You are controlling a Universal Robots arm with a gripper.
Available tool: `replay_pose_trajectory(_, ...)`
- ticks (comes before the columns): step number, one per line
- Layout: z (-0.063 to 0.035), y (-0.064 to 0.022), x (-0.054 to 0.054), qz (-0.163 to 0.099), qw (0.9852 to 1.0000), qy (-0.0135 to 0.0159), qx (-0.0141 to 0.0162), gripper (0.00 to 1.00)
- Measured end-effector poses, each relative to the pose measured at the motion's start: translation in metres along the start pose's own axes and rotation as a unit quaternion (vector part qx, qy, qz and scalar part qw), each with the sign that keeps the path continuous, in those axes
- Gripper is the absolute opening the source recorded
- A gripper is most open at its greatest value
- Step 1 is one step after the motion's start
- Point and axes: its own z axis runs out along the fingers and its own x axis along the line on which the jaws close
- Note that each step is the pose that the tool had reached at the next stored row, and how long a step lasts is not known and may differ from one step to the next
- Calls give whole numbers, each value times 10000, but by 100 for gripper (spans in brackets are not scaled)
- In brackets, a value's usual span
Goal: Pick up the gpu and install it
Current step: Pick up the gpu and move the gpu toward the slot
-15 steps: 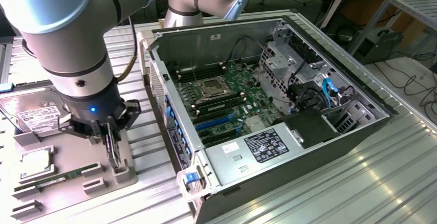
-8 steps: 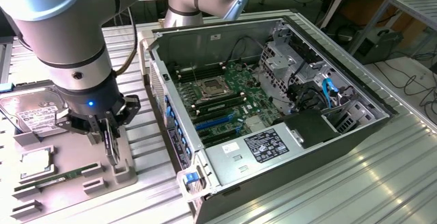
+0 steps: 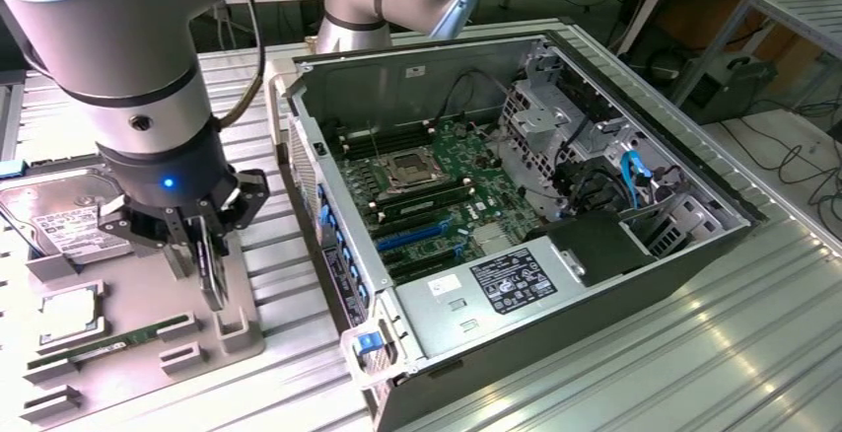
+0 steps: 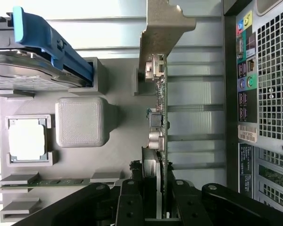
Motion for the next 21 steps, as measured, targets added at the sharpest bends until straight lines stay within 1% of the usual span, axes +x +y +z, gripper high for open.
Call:
replay_pose_trajectory(10,-185,9,-10,0,10000,0,0,28)
replay_pose_trajectory(21,-411,21,-21,0,10000,0,0,28)
